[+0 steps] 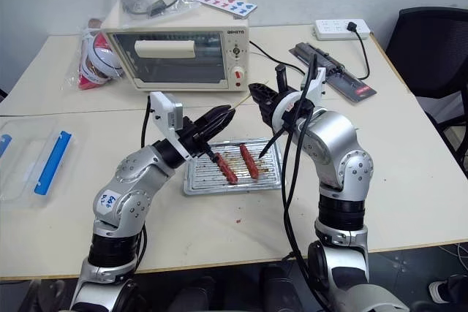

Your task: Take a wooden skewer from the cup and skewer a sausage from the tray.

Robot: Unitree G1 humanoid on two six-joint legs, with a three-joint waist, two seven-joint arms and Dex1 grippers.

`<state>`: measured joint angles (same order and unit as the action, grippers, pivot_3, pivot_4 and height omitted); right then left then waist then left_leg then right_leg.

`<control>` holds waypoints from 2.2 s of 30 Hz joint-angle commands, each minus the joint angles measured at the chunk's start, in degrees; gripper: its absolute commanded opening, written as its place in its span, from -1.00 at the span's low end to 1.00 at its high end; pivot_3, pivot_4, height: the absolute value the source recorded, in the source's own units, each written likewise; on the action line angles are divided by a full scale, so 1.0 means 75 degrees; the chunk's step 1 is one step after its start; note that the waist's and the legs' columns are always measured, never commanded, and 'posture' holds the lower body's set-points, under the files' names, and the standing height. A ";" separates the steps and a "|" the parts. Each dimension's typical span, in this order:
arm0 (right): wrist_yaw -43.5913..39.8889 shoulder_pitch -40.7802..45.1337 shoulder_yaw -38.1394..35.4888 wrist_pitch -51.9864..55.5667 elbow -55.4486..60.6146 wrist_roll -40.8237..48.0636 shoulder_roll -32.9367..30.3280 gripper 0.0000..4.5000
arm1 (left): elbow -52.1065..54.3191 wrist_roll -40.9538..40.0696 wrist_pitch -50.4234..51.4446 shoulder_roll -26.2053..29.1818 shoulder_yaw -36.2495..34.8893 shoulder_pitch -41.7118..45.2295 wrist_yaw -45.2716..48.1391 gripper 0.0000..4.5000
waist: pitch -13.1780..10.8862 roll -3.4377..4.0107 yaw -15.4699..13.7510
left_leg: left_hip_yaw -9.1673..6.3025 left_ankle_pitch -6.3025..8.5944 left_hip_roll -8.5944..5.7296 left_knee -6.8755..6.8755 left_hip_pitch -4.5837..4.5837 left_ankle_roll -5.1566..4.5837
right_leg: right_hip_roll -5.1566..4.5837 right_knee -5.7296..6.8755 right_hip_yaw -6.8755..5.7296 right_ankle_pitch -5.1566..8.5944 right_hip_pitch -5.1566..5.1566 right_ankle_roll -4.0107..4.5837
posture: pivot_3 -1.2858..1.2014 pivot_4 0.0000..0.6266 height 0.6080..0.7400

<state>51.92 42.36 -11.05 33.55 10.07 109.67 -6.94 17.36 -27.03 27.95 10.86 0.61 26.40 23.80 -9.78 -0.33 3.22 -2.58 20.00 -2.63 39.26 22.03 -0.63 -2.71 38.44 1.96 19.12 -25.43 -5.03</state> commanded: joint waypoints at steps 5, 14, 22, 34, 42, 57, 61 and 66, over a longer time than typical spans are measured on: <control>-0.0080 0.0269 0.0111 -0.0160 0.0343 0.0164 -0.0033 -1.00 | 0.0080 0.0063 -0.0193 -0.0040 0.0001 0.0183 0.0001 -0.72 | 0.0000 0.0000 0.0000 | 0.0000 0.0000 0.0000 0.0000 0.0000 0.0000 | 0.0000 0.0000 0.0000 0.0000 0.0000 0.0000 | 0.03 -0.52 1.00; -0.0187 0.0158 0.0173 -0.0143 0.0336 0.0160 -0.0111 -1.00 | 0.0114 -0.0045 -0.0133 -0.0033 -0.0093 0.0255 -0.0034 -0.72 | 0.0000 0.0000 -0.0002 | -0.0001 0.0000 0.0000 0.0002 0.0002 0.0000 | 0.0000 0.0000 -0.0001 0.0000 0.0000 0.0000 | 0.03 -0.52 1.00; -0.0249 0.0119 0.0181 -0.0157 0.0359 0.0214 -0.0230 -1.00 | 0.0062 -0.0042 -0.0165 -0.0002 -0.0116 0.0323 0.0001 -0.72 | 0.0000 0.0000 -0.0003 | -0.0001 0.0000 0.0000 0.0003 0.0004 0.0000 | 0.0000 -0.0001 -0.0001 0.0000 0.0000 0.0000 | 0.03 -0.52 1.00; -0.0230 0.0137 0.0236 -0.0238 0.0439 0.0251 -0.0216 -1.00 | 0.0002 -0.0104 -0.0163 -0.0108 -0.0206 0.0352 -0.0044 -1.00 | 0.0000 0.0000 -0.0004 | -0.0001 0.0000 0.0000 0.0004 0.0004 0.0000 | 0.0000 -0.0001 -0.0002 0.0000 -0.0001 0.0000 | 0.03 -0.52 1.00; -0.0318 0.0129 0.0262 -0.0202 0.0413 0.0276 -0.0279 -0.50 | -0.0177 0.0001 -0.0195 0.0022 -0.0313 0.0514 -0.0048 -1.00 | 0.0000 0.0000 -0.0005 | -0.0001 0.0000 0.0000 0.0004 0.0004 0.0000 | 0.0000 -0.0001 -0.0002 0.0000 -0.0001 0.0000 | 0.03 -0.52 1.00; -0.2205 -0.0031 0.1310 0.2395 0.0623 -0.1839 -0.3218 -0.28 | -0.0034 -0.0200 0.0074 0.1171 -0.0824 0.0295 0.0568 -1.00 | 0.0000 0.0000 -0.0047 | -0.0001 0.0000 0.0000 0.0010 0.0013 -0.0003 | -0.0002 -0.0006 -0.0005 0.0000 -0.0002 0.0000 | 0.03 -0.52 1.00; -0.3742 -0.0297 0.2673 0.3386 0.1604 -0.4018 -0.4460 -0.28 | 0.0268 -0.0535 0.0482 0.2657 -0.1346 -0.0285 0.1700 -1.00 | 0.0000 0.0000 -0.0014 | 0.0000 0.0001 0.0010 0.0001 0.0014 -0.0003 | 0.0006 -0.0017 -0.0004 0.0000 -0.0003 0.0000 | 0.03 -0.52 1.00; -0.4901 -0.0687 0.3463 0.3453 0.2008 -0.5636 -0.4446 -0.28 | 0.0718 -0.1112 0.0939 0.4314 -0.1742 -0.0935 0.3081 -1.00 | -0.0001 -0.0001 -0.0084 | -0.0003 0.0001 0.0025 -0.0007 0.0018 0.0002 | 0.0018 -0.0036 -0.0002 0.0000 -0.0013 0.0001 | 0.03 -0.52 1.00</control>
<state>17.95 37.16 15.12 60.00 22.50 70.90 -41.28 19.07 -32.51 34.21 40.31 -10.66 20.18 42.61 -9.79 -0.34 2.59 -2.61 20.01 -2.47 39.23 22.18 -0.62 -2.60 38.00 1.95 19.12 -25.51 -5.02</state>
